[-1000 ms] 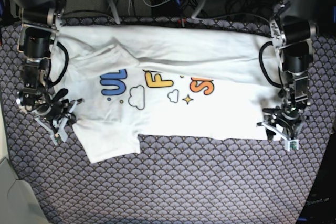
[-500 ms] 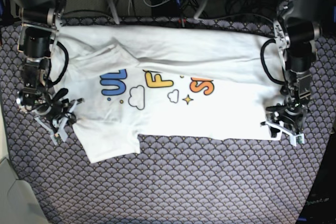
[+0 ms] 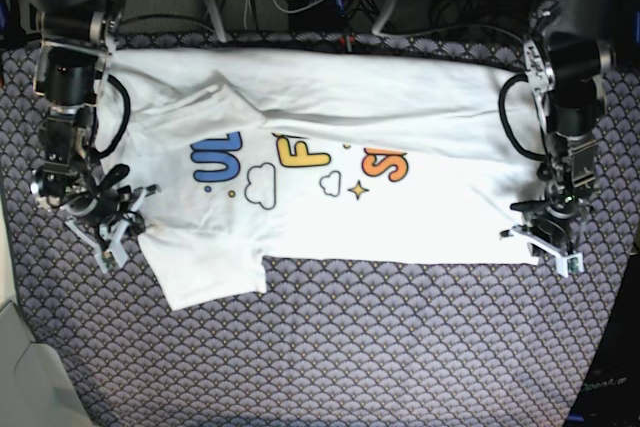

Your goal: Fold the T-shirt properly

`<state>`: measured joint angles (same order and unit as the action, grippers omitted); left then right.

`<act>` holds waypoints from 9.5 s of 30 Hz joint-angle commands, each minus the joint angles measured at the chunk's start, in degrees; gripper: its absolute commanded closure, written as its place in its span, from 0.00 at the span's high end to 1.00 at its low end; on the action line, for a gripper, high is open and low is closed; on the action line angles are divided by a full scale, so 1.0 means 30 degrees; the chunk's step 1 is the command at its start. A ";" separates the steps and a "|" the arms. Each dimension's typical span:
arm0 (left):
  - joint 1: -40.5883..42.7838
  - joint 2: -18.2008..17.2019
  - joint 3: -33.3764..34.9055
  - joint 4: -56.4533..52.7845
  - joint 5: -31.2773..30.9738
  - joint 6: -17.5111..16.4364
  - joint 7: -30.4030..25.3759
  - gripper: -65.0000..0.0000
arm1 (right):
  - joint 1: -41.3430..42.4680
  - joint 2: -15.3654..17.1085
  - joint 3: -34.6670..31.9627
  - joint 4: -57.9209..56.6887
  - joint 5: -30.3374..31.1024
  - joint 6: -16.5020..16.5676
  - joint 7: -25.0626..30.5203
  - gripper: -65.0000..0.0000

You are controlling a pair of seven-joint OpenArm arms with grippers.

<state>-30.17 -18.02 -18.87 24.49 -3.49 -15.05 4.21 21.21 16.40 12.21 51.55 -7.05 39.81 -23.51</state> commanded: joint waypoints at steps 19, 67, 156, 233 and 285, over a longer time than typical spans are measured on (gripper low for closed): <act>0.5032 -0.0074 -0.2280 1.2305 -0.0083 -0.0185 0.6935 0.01 | -0.4946 0.0173 0.0195 0.9352 -0.0127 0.0063 -0.0531 0.00; 1.4263 0.1509 -0.4713 2.2855 -0.0083 -0.0244 0.8546 0.01 | -1.3356 -0.1702 0.5469 1.6502 -0.0097 0.0063 -0.1644 0.00; 1.1684 0.0454 -0.4537 1.5910 -0.0113 -0.2442 0.8663 0.34 | -0.7584 -0.2347 0.3828 1.5769 -0.0214 0.0063 -0.6303 0.49; 1.1655 0.0835 -0.4537 1.5910 0.0005 -0.2442 0.8663 0.34 | -1.1217 -0.3578 0.2363 2.0282 -0.0185 0.0063 -0.7476 0.00; 1.3384 0.1157 -0.4625 1.9250 -0.1197 -0.2500 0.8693 0.35 | -1.2829 -0.4398 0.3946 1.8758 -0.0097 0.0063 -0.7300 0.48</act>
<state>10.00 -13.50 -32.42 81.12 -6.66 -22.35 31.33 -17.47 2.81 23.88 106.98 -7.68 40.23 -45.91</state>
